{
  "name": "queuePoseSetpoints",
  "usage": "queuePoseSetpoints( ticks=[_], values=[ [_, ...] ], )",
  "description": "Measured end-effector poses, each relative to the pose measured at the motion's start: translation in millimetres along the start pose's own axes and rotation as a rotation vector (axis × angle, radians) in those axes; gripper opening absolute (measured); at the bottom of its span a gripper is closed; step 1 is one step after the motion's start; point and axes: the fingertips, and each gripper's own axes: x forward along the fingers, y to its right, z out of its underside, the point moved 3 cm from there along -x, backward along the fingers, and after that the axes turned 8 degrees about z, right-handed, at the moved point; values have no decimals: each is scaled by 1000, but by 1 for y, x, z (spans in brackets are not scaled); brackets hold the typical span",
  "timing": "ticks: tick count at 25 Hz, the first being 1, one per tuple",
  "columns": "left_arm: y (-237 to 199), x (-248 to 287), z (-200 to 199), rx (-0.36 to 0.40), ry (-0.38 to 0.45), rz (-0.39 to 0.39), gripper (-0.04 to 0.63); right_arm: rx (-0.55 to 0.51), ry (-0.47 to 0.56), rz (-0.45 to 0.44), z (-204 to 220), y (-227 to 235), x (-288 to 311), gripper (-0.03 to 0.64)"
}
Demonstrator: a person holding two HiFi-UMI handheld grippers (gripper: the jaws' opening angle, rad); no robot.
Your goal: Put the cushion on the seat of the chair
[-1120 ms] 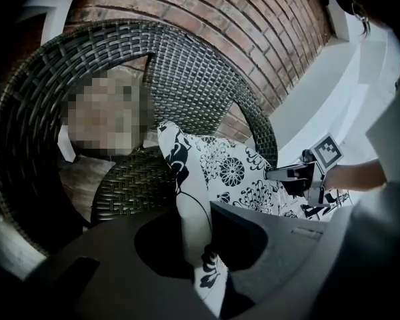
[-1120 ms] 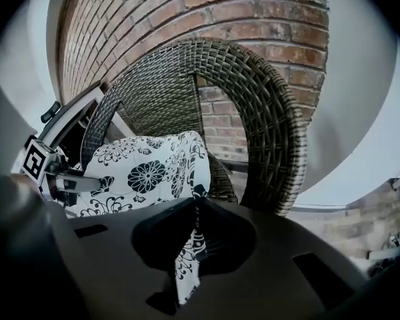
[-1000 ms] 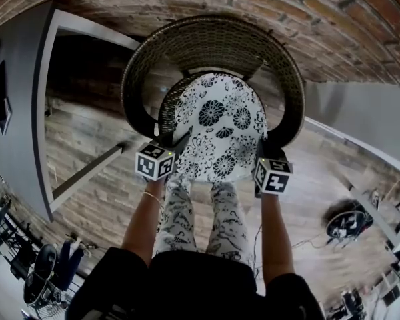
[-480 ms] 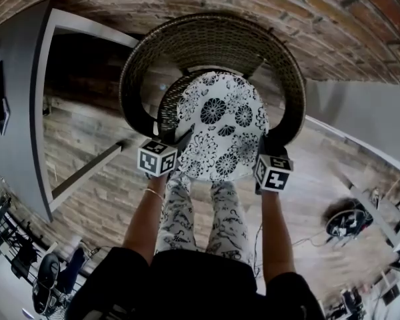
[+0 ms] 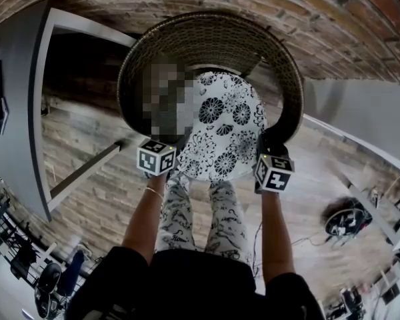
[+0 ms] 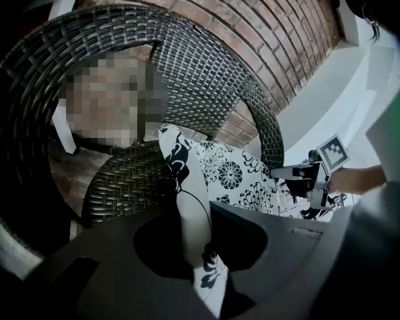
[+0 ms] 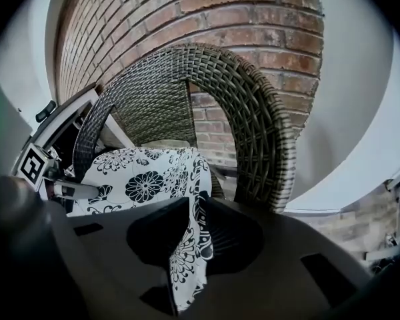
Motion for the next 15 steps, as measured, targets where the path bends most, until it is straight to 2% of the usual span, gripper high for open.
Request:
queuePoseSetpoints(
  ticks=[5, 15],
  values=[
    [-4, 1, 3, -11, 4, -8, 44, 8, 12, -6, -2, -1, -4, 80],
    [-7, -2, -5, 29, 15, -36, 44, 41, 30, -25, -1, -7, -15, 77]
  ],
)
